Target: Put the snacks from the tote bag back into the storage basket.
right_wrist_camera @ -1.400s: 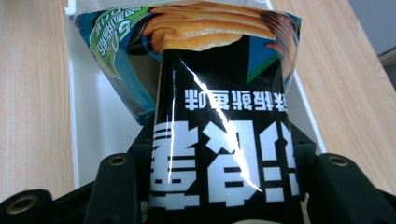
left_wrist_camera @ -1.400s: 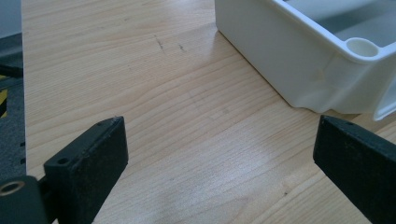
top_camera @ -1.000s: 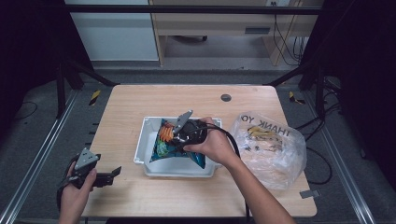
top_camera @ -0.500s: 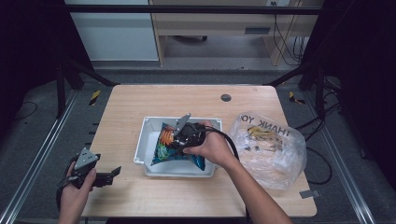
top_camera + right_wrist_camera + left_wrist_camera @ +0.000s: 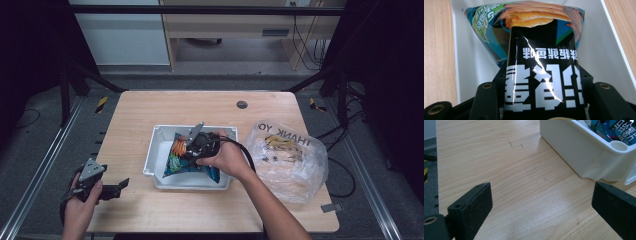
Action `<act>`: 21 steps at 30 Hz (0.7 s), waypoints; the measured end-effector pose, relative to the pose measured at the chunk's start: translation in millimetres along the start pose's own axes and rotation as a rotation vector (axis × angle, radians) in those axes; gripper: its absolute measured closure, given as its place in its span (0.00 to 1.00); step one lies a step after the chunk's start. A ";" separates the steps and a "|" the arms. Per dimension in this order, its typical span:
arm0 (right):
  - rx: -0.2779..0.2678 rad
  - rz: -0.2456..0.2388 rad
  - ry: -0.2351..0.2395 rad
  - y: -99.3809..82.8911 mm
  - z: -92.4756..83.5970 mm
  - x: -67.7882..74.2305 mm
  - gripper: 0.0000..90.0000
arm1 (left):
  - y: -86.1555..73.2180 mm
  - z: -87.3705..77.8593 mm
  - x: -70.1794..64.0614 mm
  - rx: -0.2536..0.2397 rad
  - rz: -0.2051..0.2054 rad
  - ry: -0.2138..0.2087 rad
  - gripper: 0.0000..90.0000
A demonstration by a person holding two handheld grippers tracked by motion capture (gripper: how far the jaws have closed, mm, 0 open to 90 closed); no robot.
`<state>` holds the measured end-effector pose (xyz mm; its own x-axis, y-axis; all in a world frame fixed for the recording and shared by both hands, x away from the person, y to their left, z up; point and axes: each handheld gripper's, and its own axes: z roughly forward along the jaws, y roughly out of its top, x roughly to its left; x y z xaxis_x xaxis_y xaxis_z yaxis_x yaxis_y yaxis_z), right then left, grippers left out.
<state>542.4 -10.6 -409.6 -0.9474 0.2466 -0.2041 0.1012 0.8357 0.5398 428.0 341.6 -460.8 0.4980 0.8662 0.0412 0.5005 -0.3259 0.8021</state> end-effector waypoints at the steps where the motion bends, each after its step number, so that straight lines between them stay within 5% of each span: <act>1: -0.003 0.007 -0.003 -0.3 0.7 0.0 0.52 | -0.1 0.2 -0.2 -0.001 -0.002 0.000 0.03; 21: 0.001 0.021 0.014 -4.9 7.3 -3.8 0.52 | 0.0 0.8 -0.7 -0.001 -0.004 -0.005 0.03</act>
<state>547.6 -12.1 -417.5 -0.9491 0.2576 -0.1815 0.1217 0.8308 0.5431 428.2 340.7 -461.4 0.4995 0.8656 0.0356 0.5018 -0.3226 0.8026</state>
